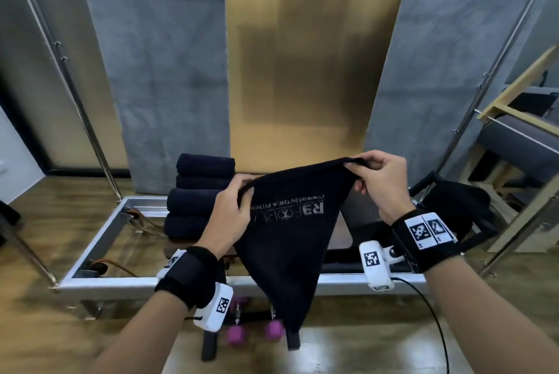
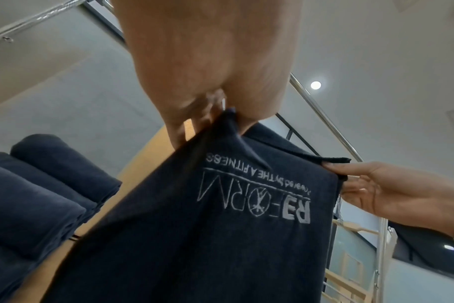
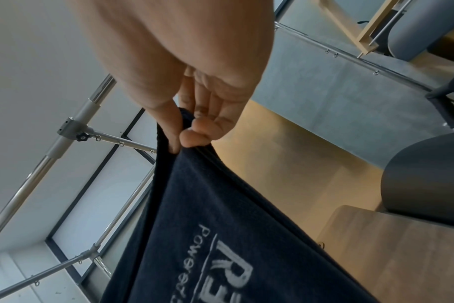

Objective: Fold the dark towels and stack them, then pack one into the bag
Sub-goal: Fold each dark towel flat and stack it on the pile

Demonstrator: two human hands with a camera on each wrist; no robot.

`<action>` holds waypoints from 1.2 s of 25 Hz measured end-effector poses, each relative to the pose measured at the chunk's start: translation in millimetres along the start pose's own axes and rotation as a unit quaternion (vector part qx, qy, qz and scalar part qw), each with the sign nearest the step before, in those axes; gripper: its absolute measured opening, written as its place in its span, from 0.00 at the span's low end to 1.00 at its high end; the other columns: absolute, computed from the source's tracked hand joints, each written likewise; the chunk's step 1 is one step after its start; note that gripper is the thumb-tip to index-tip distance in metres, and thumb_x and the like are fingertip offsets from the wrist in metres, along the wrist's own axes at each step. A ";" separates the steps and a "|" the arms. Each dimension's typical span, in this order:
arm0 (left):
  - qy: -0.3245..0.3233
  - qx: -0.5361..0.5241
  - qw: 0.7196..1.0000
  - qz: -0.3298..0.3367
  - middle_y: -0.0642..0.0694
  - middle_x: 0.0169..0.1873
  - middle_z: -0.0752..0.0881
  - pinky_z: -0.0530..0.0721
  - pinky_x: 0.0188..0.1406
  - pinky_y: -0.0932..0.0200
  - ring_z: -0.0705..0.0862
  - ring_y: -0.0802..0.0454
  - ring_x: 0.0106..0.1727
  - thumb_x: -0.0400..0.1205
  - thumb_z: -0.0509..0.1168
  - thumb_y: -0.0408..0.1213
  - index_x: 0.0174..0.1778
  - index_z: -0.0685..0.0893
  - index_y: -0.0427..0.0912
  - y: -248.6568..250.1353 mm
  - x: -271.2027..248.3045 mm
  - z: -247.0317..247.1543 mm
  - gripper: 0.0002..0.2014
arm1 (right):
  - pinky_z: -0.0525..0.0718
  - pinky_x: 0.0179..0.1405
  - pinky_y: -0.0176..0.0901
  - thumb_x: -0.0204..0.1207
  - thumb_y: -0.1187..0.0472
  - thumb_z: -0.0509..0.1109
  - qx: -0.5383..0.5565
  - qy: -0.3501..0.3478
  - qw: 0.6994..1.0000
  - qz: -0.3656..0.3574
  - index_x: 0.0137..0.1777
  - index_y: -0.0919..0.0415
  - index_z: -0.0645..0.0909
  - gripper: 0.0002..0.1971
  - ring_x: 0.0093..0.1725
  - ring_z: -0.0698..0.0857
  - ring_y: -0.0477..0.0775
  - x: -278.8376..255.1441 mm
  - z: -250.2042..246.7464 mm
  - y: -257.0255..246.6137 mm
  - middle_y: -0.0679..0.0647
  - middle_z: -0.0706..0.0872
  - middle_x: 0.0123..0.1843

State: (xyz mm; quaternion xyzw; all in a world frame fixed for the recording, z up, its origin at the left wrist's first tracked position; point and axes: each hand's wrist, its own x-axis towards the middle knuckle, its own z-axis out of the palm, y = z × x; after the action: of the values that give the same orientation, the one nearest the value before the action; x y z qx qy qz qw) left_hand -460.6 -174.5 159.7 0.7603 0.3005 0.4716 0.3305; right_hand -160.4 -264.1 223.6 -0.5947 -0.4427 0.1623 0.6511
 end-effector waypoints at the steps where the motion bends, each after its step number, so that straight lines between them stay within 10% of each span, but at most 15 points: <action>1: -0.006 0.020 1.000 0.002 0.59 0.54 0.89 0.84 0.59 0.65 0.87 0.60 0.60 0.93 0.62 0.34 0.61 0.80 0.55 -2.8 0.1 -3.3 0.10 | 0.75 0.17 0.38 0.74 0.67 0.83 -0.004 0.011 1.000 0.005 0.41 0.59 0.91 0.05 0.20 0.80 0.54 1.1 -1.9 1.6 0.61 0.91 0.32; 7: -0.029 0.088 0.994 -0.055 0.52 0.50 0.88 0.85 0.60 0.60 0.86 0.59 0.56 0.86 0.72 0.26 0.52 0.84 0.51 -27.5 3.8 -29.8 0.13 | 0.78 0.19 0.39 0.79 0.70 0.78 -0.035 0.043 0.997 0.051 0.44 0.63 0.91 0.03 0.21 0.82 0.53 7.1 -20.2 14.5 0.59 0.91 0.32; 11: 0.064 0.061 0.993 -0.084 0.57 0.38 0.91 0.84 0.44 0.59 0.89 0.59 0.45 0.86 0.74 0.41 0.42 0.89 0.54 -31.1 7.1 -35.5 0.07 | 0.74 0.15 0.38 0.80 0.66 0.79 -0.057 0.050 0.994 0.074 0.46 0.65 0.89 0.02 0.20 0.81 0.51 4.0 -30.2 29.2 0.54 0.90 0.31; 17: 0.133 0.252 0.955 -0.080 0.49 0.36 0.74 0.72 0.34 0.49 0.77 0.52 0.32 0.92 0.56 0.60 0.34 0.73 0.46 -36.2 18.8 -24.1 0.26 | 0.80 0.27 0.39 0.74 0.58 0.85 -0.075 0.077 0.992 0.070 0.39 0.60 0.92 0.07 0.27 0.82 0.49 10.8 -31.3 53.8 0.53 0.88 0.30; 19: 0.134 0.182 0.966 -0.125 0.46 0.29 0.78 0.78 0.34 0.46 0.85 0.49 0.29 0.92 0.54 0.61 0.34 0.72 0.42 -40.8 26.1 -19.5 0.29 | 0.84 0.36 0.42 0.74 0.57 0.85 -0.049 0.087 0.993 0.067 0.42 0.60 0.94 0.06 0.32 0.85 0.49 16.7 -27.1 61.6 0.53 0.90 0.32; 23: 0.130 -0.120 0.956 -0.234 0.40 0.27 0.72 0.81 0.14 0.57 0.94 0.35 0.32 0.93 0.56 0.57 0.37 0.68 0.37 -56.5 50.1 1.4 0.28 | 0.76 0.19 0.41 0.82 0.53 0.78 0.015 0.040 0.993 0.113 0.53 0.64 0.89 0.13 0.19 0.79 0.58 40.0 -12.1 83.3 0.65 0.88 0.28; 30: 0.124 -0.222 0.942 -0.221 0.35 0.48 0.93 0.94 0.46 0.56 0.96 0.39 0.47 0.78 0.82 0.31 0.58 0.86 0.34 -120.7 99.0 48.3 0.16 | 0.83 0.20 0.41 0.85 0.56 0.74 0.070 0.056 0.986 0.144 0.50 0.63 0.83 0.09 0.23 0.87 0.60 112.8 17.4 147.7 0.67 0.93 0.39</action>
State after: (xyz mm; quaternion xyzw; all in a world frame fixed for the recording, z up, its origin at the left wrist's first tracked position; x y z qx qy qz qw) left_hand -396.8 -36.4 99.9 0.5176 0.3868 0.5318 0.5474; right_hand -64.7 -134.5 129.5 -0.6132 -0.3031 0.2511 0.6849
